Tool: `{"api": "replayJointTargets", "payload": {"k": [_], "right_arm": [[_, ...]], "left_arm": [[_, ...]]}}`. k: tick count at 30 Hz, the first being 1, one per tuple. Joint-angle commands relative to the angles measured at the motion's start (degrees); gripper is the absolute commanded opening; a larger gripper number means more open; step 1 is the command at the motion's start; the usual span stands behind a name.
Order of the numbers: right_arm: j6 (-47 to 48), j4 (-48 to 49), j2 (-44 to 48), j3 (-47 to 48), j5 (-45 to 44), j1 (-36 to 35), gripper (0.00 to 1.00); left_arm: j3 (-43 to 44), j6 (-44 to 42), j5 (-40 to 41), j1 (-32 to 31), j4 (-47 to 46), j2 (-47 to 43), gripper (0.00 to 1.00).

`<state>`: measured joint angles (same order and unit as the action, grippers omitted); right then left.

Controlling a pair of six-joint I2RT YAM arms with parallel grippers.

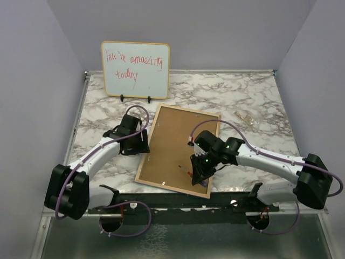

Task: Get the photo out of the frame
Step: Adjust the photo frame at the center of the board, then release the photo frame item from the photo frame.

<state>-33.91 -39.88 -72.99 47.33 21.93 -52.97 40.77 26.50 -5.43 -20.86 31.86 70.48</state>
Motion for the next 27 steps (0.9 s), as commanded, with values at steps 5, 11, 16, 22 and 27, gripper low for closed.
{"api": "replayJointTargets", "payload": {"k": [5, 11, 16, 22, 27], "right_arm": [[14.14, -8.94, -8.65, 9.46, 4.26, -3.98, 0.00], [20.96, -13.50, -14.26, 14.36, 2.72, -5.10, 0.00], [23.25, -14.57, -15.16, 16.74, 0.05, -7.44, 0.01], [27.11, -13.60, -15.30, 16.95, -12.07, -12.51, 0.01], [32.95, -13.14, -15.71, 20.89, -7.31, -14.09, 0.01]], "left_arm": [[5.05, -1.97, -2.67, -0.92, -1.36, 8.15, 0.59], [6.46, -4.54, -5.01, -1.46, -2.12, 11.17, 0.48], [7.37, -6.35, -4.49, -1.55, -2.41, 13.50, 0.31], [8.28, -8.34, -1.78, -1.55, -2.95, 15.22, 0.18], [9.54, -10.84, -1.90, -1.55, -3.64, 17.22, 0.10]]}}
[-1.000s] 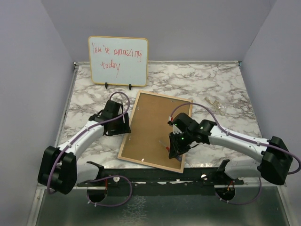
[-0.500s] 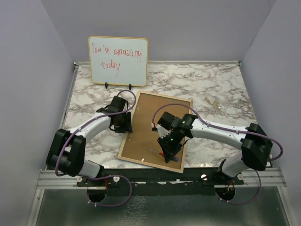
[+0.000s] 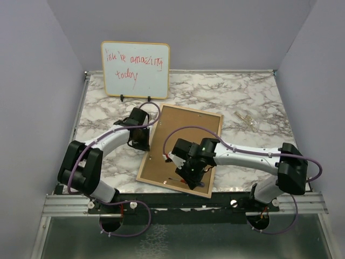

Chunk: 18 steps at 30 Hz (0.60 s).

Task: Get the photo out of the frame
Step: Release the photo frame item from the photo frame.

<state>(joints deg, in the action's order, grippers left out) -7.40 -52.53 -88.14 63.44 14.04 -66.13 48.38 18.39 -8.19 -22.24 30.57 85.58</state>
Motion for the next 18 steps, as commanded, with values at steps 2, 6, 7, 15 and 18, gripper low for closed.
{"api": "replayJointTargets", "payload": {"k": [2, 6, 7, 15, 18], "right_arm": [[8.33, -3.88, -3.19, 7.24, 2.71, -1.06, 0.01], [10.89, -8.81, -7.47, 7.82, -1.55, -1.45, 0.01], [11.72, -8.75, -7.56, 7.73, -1.70, -1.52, 0.01], [16.67, -11.14, -7.51, 9.19, -2.55, -1.77, 0.01], [18.68, -12.03, -9.02, 9.38, -1.36, -1.81, 0.01]], "left_arm": [[2.04, -3.25, 1.40, -0.17, -2.38, 2.26, 0.09], [0.91, -3.73, 2.18, -0.06, -3.85, 1.29, 0.18], [0.78, -3.79, 2.36, -0.02, -3.93, 1.33, 0.21], [-0.12, -3.22, 1.69, 1.24, -4.99, 1.34, 0.38], [-1.00, -3.28, 0.15, 1.32, -5.92, 0.51, 0.43]]}}
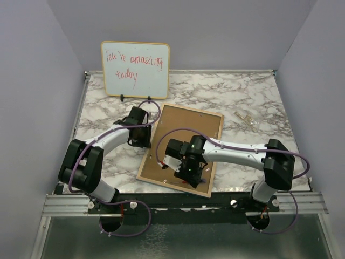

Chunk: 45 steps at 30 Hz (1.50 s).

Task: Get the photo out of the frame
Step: Release the photo frame item from the photo frame.

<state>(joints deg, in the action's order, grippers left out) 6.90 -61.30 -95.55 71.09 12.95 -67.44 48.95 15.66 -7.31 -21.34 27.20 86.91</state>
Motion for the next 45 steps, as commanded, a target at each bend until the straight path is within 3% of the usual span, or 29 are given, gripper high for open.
{"api": "replayJointTargets", "payload": {"k": [1, 12, 25, 40, 45], "right_arm": [[4.96, -3.70, -2.33, 1.95, -0.59, -0.50, 0.01], [8.91, -2.69, -7.96, 6.50, -2.20, -0.50, 0.01], [8.78, -2.27, -9.82, 6.87, -4.34, -0.50, 0.01], [7.12, 2.45, -13.15, 11.00, -3.94, -0.94, 0.01], [5.80, 4.03, -13.30, 10.54, -4.85, -0.94, 0.01]], "left_arm": [[-1.75, -0.54, -1.15, 0.50, -2.90, -0.93, 0.44], [-2.45, -1.95, -7.16, 0.51, -4.26, 0.03, 0.43], [-2.13, -2.12, -5.51, 0.51, -3.36, 1.45, 0.36], [-2.53, -1.22, -6.12, 0.43, -2.68, 3.43, 0.08], [-2.68, -1.07, -5.99, 0.43, -2.68, 3.38, 0.05]]}}
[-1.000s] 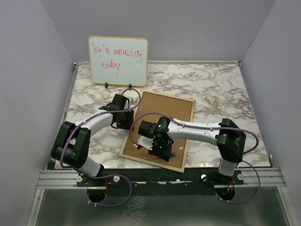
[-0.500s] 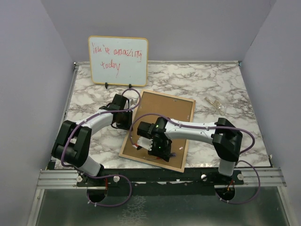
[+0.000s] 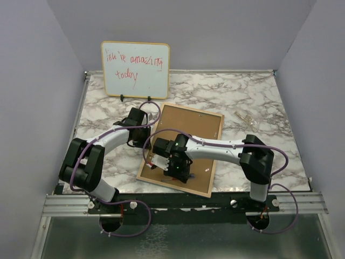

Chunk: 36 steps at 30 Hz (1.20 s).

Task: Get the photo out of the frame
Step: Release the photo frame item from the photo frame.

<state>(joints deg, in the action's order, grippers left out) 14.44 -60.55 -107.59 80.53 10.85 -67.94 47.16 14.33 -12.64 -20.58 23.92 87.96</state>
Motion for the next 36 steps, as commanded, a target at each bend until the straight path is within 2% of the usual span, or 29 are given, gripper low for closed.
{"api": "replayJointTargets", "payload": {"k": [1, 8, 15, 20, 28, 36], "right_arm": [[-2.19, 3.52, -1.52, 1.23, -3.48, -0.44, 0.01], [-4.59, 3.05, -3.85, 1.80, -5.71, -0.44, 0.01], [-5.67, 4.72, 1.27, 1.21, -5.25, -0.44, 0.01], [-7.17, 5.20, 3.93, 0.58, -5.54, -0.44, 0.01], [-8.45, 3.24, 6.73, -4.80, -2.40, -0.52, 0.01], [-8.37, 2.45, 6.52, -5.86, 0.28, -1.49, 0.01]], "left_arm": [[-0.96, 0.31, -0.71, -0.32, 0.60, 2.35, 0.04], [-1.06, 0.35, -0.18, -0.41, 0.60, 2.13, 0.01], [-0.90, 0.53, 1.02, -0.37, 0.60, 1.57, 0.01], [-0.99, 0.78, 1.89, -0.37, 0.60, 0.95, 0.06], [-0.78, 0.62, 2.73, -0.35, 0.60, 0.52, 0.08], [-0.79, 0.61, 2.94, -0.38, 0.60, 0.45, 0.09]]}}
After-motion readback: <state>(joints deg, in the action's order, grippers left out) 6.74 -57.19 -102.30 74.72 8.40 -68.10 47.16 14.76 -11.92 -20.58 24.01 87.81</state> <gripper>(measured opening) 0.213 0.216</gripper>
